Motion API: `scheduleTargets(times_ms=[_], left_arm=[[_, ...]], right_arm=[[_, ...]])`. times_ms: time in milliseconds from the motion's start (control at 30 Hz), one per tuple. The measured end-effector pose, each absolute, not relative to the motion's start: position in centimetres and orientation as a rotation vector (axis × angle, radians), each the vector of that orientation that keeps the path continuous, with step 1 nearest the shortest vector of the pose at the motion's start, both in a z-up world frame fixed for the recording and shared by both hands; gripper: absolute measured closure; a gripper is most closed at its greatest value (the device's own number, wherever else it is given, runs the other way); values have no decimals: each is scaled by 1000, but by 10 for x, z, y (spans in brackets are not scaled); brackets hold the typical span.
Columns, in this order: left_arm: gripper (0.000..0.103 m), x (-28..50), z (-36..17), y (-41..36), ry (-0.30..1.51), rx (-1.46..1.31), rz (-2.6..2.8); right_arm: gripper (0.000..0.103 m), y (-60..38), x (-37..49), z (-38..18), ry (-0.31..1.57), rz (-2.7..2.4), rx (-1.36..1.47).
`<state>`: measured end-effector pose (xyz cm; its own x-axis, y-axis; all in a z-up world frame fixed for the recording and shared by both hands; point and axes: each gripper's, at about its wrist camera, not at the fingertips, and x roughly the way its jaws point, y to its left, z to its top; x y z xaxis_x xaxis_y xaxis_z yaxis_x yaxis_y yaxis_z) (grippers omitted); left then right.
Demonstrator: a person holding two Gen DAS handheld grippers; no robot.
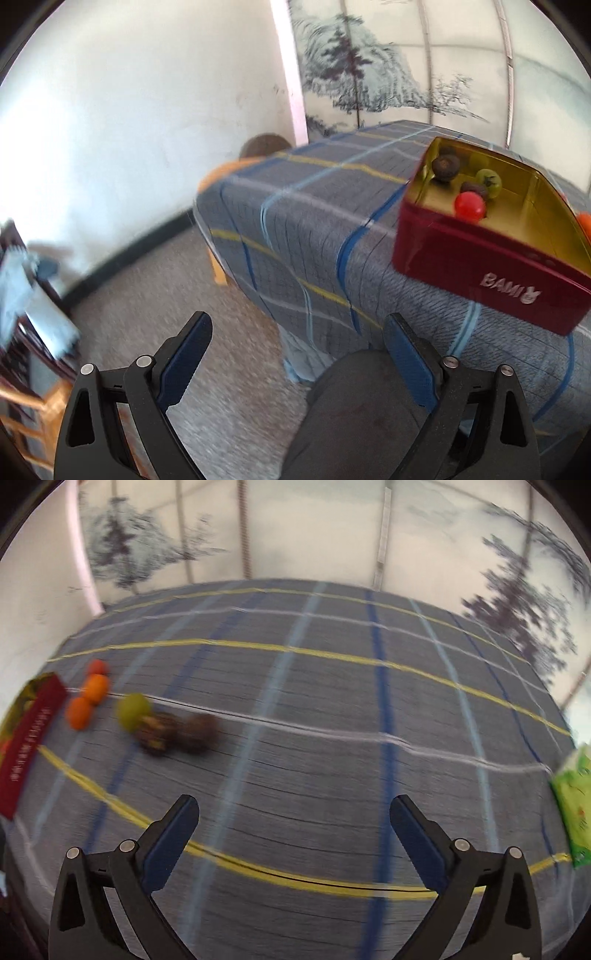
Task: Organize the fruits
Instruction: 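Grasp an orange with the left gripper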
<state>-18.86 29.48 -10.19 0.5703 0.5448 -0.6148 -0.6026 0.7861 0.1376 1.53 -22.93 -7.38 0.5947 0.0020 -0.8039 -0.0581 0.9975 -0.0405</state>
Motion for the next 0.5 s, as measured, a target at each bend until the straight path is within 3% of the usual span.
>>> scheduleTargets(times_ms=[267, 500], left_arm=[[9, -157, -14, 230, 581, 38, 381], [9, -52, 11, 128, 714, 148, -64]], right_arm=[[0, -272, 11, -93, 954, -3, -22], [0, -266, 10, -94, 949, 43, -47]])
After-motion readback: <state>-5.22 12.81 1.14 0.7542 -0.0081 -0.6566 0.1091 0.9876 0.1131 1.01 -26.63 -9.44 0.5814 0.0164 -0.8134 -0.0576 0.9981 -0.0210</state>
